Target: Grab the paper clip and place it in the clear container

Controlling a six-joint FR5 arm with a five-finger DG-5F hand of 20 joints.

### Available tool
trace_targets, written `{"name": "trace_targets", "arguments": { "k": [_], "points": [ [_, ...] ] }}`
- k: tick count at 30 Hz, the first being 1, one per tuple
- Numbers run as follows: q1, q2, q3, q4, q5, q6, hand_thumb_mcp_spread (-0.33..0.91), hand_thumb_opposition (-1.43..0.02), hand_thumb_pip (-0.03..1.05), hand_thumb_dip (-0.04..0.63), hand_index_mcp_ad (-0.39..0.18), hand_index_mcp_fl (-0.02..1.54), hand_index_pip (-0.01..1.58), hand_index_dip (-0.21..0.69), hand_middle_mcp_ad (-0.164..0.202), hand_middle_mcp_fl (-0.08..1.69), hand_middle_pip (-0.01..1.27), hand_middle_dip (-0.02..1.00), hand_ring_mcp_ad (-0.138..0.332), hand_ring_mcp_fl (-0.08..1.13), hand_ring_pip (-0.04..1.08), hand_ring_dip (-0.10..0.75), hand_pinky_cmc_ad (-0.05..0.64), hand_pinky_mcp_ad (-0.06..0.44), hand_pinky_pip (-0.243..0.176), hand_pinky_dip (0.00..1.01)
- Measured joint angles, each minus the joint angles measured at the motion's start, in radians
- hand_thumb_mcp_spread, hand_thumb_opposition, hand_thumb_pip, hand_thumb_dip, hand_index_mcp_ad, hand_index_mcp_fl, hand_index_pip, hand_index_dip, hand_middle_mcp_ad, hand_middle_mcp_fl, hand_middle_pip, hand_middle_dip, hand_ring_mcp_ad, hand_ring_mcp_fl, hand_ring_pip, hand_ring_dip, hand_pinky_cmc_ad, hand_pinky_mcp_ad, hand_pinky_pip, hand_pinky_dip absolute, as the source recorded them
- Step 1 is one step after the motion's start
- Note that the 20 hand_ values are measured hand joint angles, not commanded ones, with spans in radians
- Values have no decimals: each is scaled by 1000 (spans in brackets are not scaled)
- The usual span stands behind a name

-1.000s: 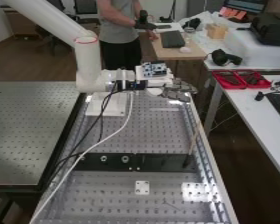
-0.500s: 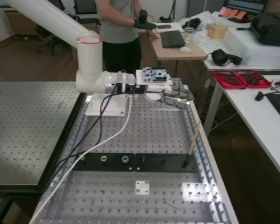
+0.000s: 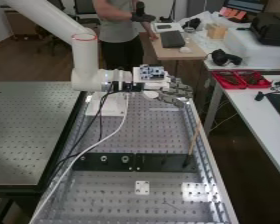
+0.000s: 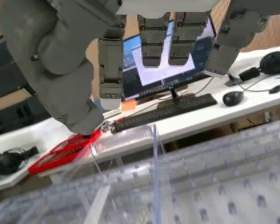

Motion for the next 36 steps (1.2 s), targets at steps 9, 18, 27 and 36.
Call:
{"name": "trace_targets", "arguments": {
  "k": [9,18,27,36],
  "points": [
    [-34,181,-41,-40,-37,-40,290,-806,654,265,-157,7,850,31,59,7,134,206,87,0,168,61,295,246,-106,552],
    [-83,317,-18,-222,-69,-103,257,-761,487,208,-126,120,260,93,59,5,138,206,103,0,157,63,302,278,-106,569],
    [-108,338,55,-361,-47,-140,258,-759,449,162,-126,138,136,110,59,7,140,206,113,0,154,63,332,293,-105,567],
    [-119,342,81,-394,-26,-123,269,-744,447,164,-124,169,117,110,59,5,152,206,117,0,141,65,330,293,-108,567]
  ]
}}
